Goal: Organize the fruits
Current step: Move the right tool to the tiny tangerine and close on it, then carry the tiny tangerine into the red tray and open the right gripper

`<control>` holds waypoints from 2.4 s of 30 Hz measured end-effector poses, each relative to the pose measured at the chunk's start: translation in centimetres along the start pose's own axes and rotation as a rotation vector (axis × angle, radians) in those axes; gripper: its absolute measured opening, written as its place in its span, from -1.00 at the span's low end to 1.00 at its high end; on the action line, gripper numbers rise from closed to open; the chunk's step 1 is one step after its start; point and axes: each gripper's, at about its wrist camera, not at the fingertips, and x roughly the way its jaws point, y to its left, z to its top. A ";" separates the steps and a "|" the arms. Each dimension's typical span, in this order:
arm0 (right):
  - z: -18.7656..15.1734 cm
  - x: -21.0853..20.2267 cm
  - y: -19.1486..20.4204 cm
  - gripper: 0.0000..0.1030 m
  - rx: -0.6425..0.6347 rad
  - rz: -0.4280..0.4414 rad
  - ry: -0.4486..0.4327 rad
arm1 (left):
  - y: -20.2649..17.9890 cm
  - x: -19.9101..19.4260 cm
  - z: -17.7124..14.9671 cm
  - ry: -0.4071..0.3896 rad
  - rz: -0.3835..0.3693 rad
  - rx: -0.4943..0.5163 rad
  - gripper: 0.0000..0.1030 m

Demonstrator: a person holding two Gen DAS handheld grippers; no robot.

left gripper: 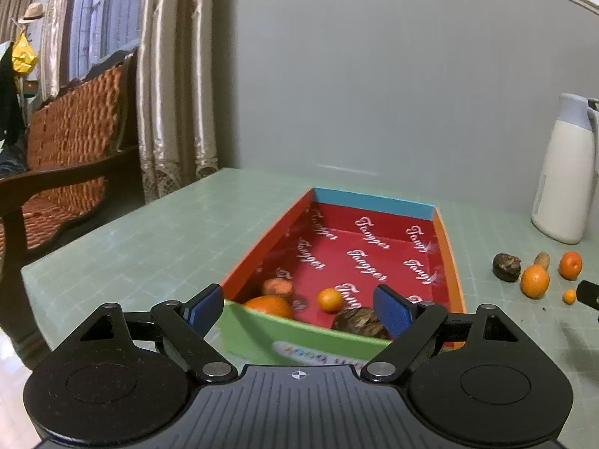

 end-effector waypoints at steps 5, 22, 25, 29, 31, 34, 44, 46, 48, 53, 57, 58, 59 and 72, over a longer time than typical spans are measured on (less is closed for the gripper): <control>0.1 0.7 0.6 0.93 0.012 0.000 0.019 | 1.4 -0.4 -0.6 -0.002 0.031 -0.016 0.69; 0.8 5.3 -0.9 -0.02 0.045 -0.080 0.200 | 8.1 -1.7 -1.9 -0.064 0.188 -0.095 0.81; 0.7 6.3 -1.7 -0.06 0.078 -0.089 0.240 | 8.8 -1.7 -1.9 -0.061 0.195 -0.112 0.82; 0.7 7.0 -1.7 -0.13 0.064 -0.103 0.242 | 9.5 -1.6 -2.0 -0.057 0.199 -0.128 0.85; 0.7 7.2 -1.6 -0.22 0.053 -0.104 0.240 | 9.6 -1.5 -2.0 -0.056 0.200 -0.134 0.86; 0.8 7.3 -1.9 -0.39 0.062 -0.104 0.234 | 9.6 -1.5 -2.1 -0.055 0.198 -0.135 0.87; 0.9 7.6 -1.6 -0.48 0.038 -0.091 0.240 | 8.8 -1.6 -2.3 -0.057 0.198 -0.108 0.89; 1.0 7.6 -1.5 -0.47 0.024 -0.092 0.242 | 8.8 -1.7 -2.3 -0.055 0.198 -0.104 0.90; 1.0 7.6 -1.5 -0.47 0.023 -0.090 0.242 | 8.7 -1.7 -2.3 -0.054 0.197 -0.101 0.90; 1.0 7.5 -1.8 -0.60 0.043 -0.081 0.238 | 8.6 -1.7 -2.3 -0.051 0.193 -0.099 0.90; 1.0 7.5 -1.8 -0.65 0.046 -0.077 0.235 | 8.6 -1.8 -2.2 -0.052 0.194 -0.099 0.91; 1.0 7.5 -1.8 -0.65 0.046 -0.077 0.234 | 8.6 -1.8 -2.2 -0.051 0.194 -0.099 0.91; 1.0 7.5 -1.7 -0.65 0.047 -0.076 0.233 | 8.6 -1.8 -2.2 -0.050 0.194 -0.100 0.91; 0.9 6.5 -1.8 -0.65 0.066 -0.051 0.220 | 8.7 -2.0 -2.3 -0.051 0.190 -0.113 0.91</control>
